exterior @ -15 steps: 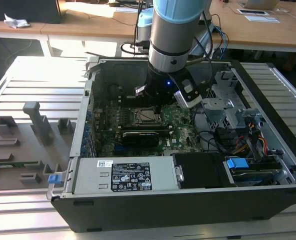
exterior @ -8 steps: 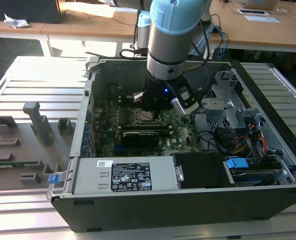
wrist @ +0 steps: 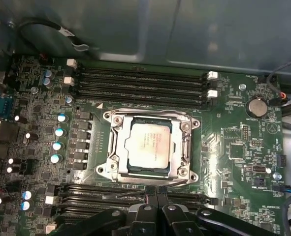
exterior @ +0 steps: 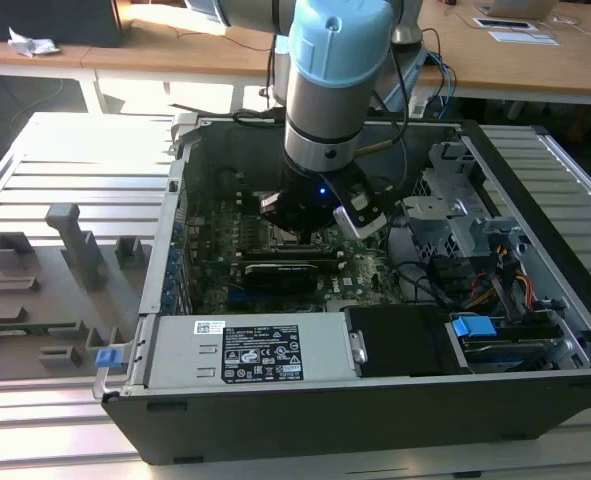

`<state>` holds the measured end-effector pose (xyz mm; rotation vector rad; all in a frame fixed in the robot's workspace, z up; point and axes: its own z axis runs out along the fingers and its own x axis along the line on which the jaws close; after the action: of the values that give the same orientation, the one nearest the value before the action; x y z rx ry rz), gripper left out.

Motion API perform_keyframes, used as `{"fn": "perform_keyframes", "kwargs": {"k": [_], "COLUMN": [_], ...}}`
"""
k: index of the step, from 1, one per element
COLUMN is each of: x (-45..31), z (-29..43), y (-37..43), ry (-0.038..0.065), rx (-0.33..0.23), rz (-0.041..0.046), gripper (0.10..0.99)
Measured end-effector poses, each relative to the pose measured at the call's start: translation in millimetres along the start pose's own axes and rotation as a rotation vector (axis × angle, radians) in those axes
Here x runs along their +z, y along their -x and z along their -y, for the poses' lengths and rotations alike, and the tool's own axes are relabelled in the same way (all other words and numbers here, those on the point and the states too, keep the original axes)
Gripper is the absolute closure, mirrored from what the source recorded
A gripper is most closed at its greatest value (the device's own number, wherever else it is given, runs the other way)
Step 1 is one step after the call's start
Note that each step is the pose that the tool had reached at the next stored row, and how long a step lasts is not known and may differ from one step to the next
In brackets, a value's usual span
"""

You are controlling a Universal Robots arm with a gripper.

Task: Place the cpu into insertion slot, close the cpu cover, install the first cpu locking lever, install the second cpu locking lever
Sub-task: 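Install the second cpu locking lever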

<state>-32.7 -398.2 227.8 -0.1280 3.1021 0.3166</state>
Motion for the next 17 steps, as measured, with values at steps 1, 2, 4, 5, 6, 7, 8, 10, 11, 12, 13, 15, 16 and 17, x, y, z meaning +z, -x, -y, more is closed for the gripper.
{"fn": "perform_keyframes", "kwargs": {"k": [1, 2, 4, 5, 6, 7, 8, 10, 11, 12, 13, 15, 16, 17], "x": [1.4, 4.8, 7.2, 8.6, 9.6, 10.3, 11.2, 13.0, 13.7, 15.3, 16.8, 18.3, 18.8, 19.5], "z": [0.2, 0.7, 0.9, 0.8, 0.8, 0.6, 0.4, 0.4, 0.4, 0.7, 0.9, 0.9, 0.7, 0.5], "y": [-0.9, -3.6, -8.3, -12.4, -15.8, -19.1, -22.6, -28.8, -30.3, -31.7, -33.0, -36.9, -39.7, -43.8], "ry": [0.0, 0.0, 0.0, 0.0, 0.0, 0.004, 0.007, 0.013, 0.015, 0.017, 0.018, 0.018, 0.02, 0.021], "rx": [0.0, 0.0, 0.0, -0.001, -0.002, -0.003, -0.005, -0.015, -0.02, -0.043, -0.071, -0.085, -0.085, -0.085], "rz": [0.0, -0.0001, -0.0002, -0.0003, -0.0005, -0.0005, -0.0005, -0.0021, -0.0029, -0.0077, -0.0138, -0.0169, -0.0166, -0.0164], "gripper": [0.98, 0.98, 0.98, 0.98, 0.98, 0.98, 0.98, 0.98, 0.98, 0.98, 0.98, 0.98, 0.98, 0.98]}}
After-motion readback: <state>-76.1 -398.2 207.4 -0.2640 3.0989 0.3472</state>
